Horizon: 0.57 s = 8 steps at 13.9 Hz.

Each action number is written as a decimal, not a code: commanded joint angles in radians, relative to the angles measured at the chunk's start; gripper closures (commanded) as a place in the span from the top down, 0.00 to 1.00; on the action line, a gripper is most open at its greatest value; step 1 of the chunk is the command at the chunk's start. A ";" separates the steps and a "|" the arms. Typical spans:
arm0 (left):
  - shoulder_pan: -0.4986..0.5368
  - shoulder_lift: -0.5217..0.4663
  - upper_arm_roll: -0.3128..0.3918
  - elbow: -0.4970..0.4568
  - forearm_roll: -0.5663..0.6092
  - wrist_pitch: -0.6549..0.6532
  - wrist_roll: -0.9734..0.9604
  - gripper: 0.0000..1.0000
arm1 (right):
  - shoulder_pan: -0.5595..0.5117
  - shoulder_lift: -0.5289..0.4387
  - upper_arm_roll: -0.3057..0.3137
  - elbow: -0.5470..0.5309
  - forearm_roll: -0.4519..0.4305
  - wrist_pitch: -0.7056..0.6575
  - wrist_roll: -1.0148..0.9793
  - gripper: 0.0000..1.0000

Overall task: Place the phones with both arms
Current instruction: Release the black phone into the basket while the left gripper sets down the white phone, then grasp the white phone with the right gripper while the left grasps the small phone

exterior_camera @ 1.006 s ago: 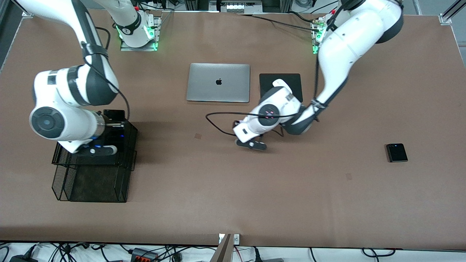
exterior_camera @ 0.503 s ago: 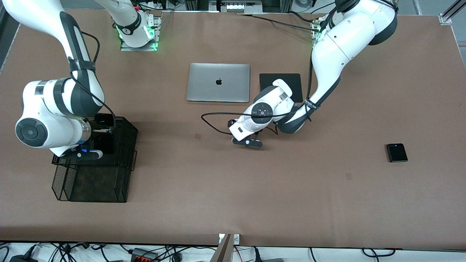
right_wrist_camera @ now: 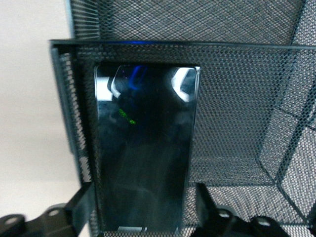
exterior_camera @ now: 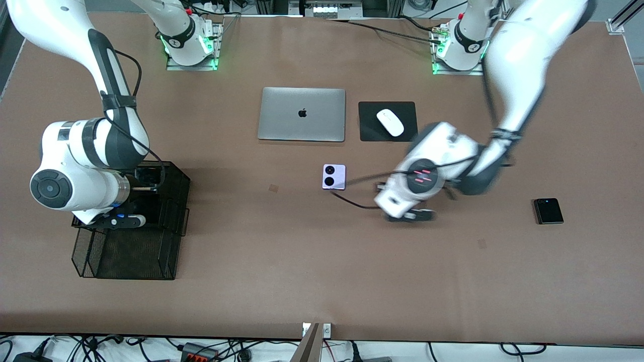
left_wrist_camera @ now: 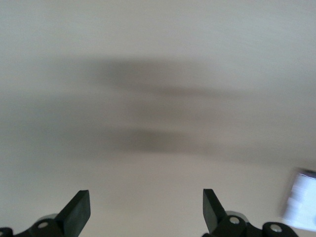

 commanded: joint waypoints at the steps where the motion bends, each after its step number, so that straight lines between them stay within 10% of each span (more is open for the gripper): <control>1: 0.178 -0.038 -0.018 -0.032 0.070 -0.065 0.123 1.00 | -0.016 -0.026 0.016 0.008 -0.009 -0.021 -0.005 1.00; 8: 0.484 -0.007 -0.001 -0.040 0.128 -0.040 0.489 1.00 | 0.101 -0.012 0.085 0.120 0.066 0.071 0.144 1.00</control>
